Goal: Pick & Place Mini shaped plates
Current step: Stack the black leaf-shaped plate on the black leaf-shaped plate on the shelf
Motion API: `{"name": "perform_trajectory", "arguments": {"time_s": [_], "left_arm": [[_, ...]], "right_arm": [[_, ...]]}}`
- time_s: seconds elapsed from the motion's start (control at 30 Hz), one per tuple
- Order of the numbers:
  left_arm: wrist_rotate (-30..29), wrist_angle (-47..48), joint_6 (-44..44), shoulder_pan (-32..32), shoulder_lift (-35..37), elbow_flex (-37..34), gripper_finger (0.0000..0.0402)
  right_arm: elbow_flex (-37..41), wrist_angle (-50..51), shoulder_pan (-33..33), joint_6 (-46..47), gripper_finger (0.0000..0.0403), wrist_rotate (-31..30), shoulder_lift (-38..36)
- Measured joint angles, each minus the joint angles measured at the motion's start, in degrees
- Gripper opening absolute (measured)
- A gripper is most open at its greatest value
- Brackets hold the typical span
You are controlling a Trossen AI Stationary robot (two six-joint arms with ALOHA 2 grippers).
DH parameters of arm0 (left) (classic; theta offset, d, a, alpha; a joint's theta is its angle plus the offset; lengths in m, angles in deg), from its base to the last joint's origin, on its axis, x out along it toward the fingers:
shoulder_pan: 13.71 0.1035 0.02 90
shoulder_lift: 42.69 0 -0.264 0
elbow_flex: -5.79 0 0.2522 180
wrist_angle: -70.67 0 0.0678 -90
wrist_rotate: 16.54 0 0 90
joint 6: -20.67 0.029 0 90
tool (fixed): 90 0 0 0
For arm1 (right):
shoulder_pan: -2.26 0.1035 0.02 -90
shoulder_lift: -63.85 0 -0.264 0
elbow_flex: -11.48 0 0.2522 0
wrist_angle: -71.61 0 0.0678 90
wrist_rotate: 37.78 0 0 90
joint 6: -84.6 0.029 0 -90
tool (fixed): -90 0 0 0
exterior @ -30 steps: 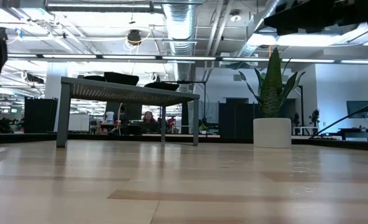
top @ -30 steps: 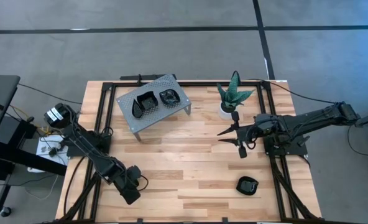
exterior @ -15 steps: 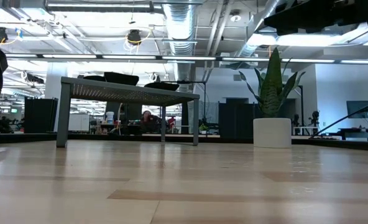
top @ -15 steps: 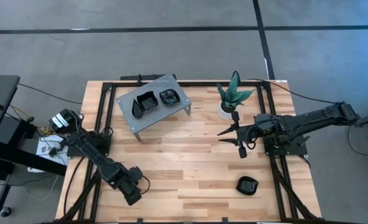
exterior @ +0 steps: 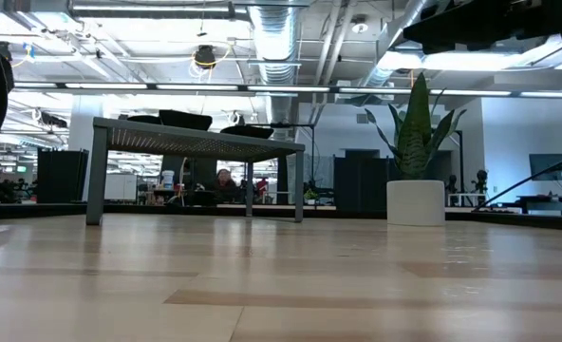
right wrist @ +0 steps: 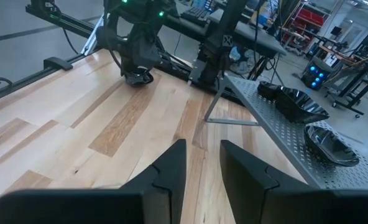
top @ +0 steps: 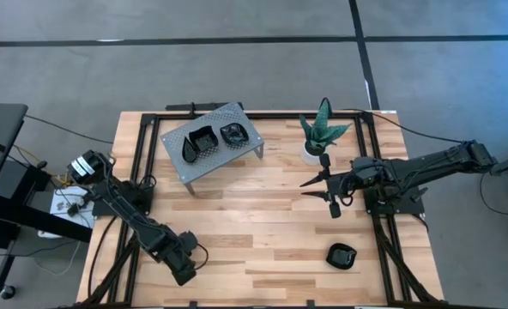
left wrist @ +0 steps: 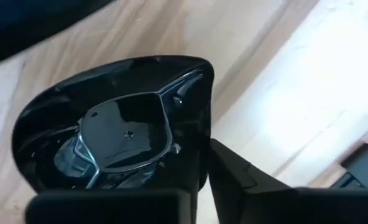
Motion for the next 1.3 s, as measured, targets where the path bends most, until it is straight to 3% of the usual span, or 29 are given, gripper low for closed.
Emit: {"name": "perform_trajectory", "arguments": {"time_s": [0.1, 0.37, 0.53, 0.63, 0.73, 1.0, 1.17, 1.3], "left_arm": [[0.05, -0.09, 0.0, 0.0, -0.02, 0.67, 0.001], [0.08, -0.59, 0.31, 1.41, -0.06, 4.98, 0.0006], [-0.76, -0.55, 8.2, 4.06, -0.06, 9.13, 0.0006], [-1.88, -0.43, 15.27, 6.3, -0.06, 11.56, 0.0006], [-6.92, -0.43, 27.25, 9.02, -0.06, 14.38, 0.0006], [-26.38, -0.68, 66.69, 20.65, -0.04, 23.41, 0.0008], [-30.84, -1.04, 79.66, 32.89, -0.04, 27.21, 0.0009], [-30.86, -1.11, 82.59, 43.19, -0.04, 27.48, 0.0009]], "right_arm": [[0.0, 0.0, 0.0, 0.0, 0.0092, 0.0, 0.0], [0.0, 0.0, -0.01, -0.55, 0.0092, 0.01, 0.0], [0.0, -0.02, -0.01, -0.57, 0.0092, 0.0, 0.0], [0.0, -0.01, 0.0, -0.56, 0.0092, 0.0, 0.0], [0.0, -0.02, 0.0, -0.56, 0.0092, 0.01, 0.0], [0.0, -0.04, -0.01, -0.55, 0.0092, 0.0, 0.0], [0.0, -0.04, -0.01, -0.5, 0.0092, 0.0, 0.0], [0.0, -0.02, 0.01, -0.45, 0.0092, 0.0, 0.0]]}}
